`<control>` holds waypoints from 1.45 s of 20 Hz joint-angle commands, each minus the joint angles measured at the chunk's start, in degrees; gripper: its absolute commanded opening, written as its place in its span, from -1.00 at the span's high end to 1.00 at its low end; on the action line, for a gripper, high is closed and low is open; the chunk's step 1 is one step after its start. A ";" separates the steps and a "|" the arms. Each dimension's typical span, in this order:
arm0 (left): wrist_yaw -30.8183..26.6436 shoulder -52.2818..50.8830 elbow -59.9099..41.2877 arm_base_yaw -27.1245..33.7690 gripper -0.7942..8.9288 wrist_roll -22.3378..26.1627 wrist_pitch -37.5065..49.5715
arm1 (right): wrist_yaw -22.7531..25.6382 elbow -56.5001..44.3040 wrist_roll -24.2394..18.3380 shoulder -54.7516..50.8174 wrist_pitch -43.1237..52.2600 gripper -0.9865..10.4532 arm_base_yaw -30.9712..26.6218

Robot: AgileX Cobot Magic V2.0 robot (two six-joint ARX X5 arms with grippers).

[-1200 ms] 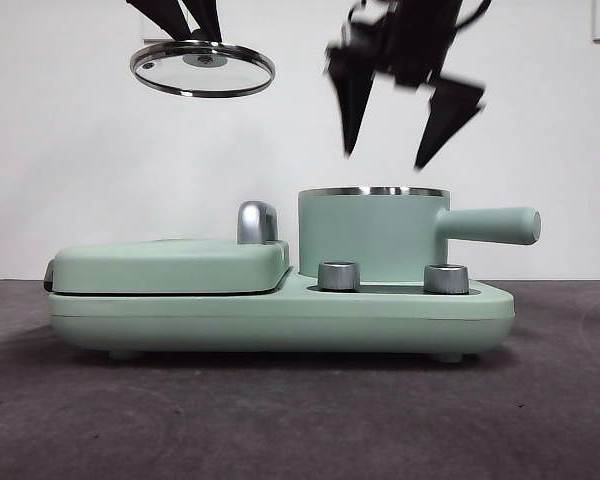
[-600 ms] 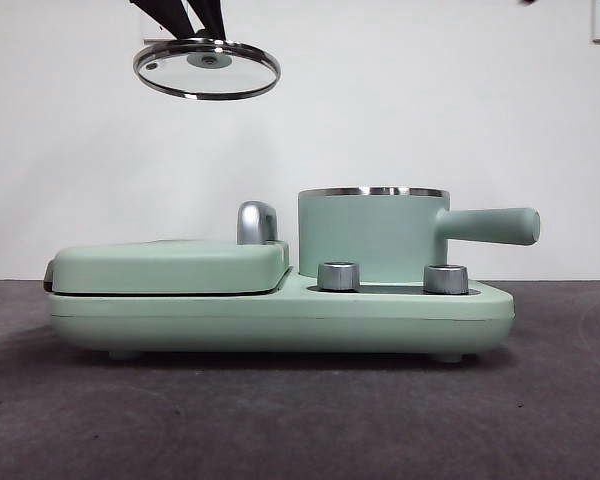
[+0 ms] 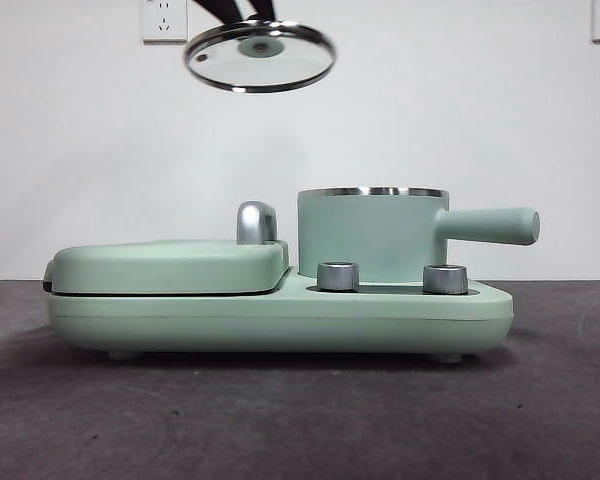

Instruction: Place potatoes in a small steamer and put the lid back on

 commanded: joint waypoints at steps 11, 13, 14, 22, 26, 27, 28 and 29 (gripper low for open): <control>0.37 7.45 0.79 -7.74 0.82 0.46 7.15 | 1.75 -0.04 1.55 -6.34 -2.19 0.01 0.50; 0.37 9.29 0.79 -7.72 0.82 1.01 7.87 | 1.75 -0.04 1.40 -6.34 -2.27 0.01 0.50; 0.37 10.10 0.79 -7.72 0.82 1.55 8.48 | 1.77 -0.04 1.11 -6.34 -2.27 0.01 0.50; 1.14 11.65 0.72 -7.93 0.82 4.17 6.78 | 1.77 -0.04 0.24 -6.34 -2.25 0.01 0.50; 1.27 10.38 0.72 -8.55 0.82 4.52 4.50 | 1.79 -0.04 0.11 -6.34 -2.25 0.01 0.50; 1.27 10.01 0.72 -9.16 0.82 4.90 4.52 | 1.79 -0.04 0.11 -6.34 -2.25 0.01 0.50; 1.27 9.53 0.72 -9.60 0.82 5.27 4.57 | 1.79 -0.04 0.11 -6.34 -2.25 0.01 0.50; 1.27 9.42 0.72 -9.94 0.82 5.55 5.05 | 1.81 -0.04 0.11 -6.34 -2.25 0.01 0.50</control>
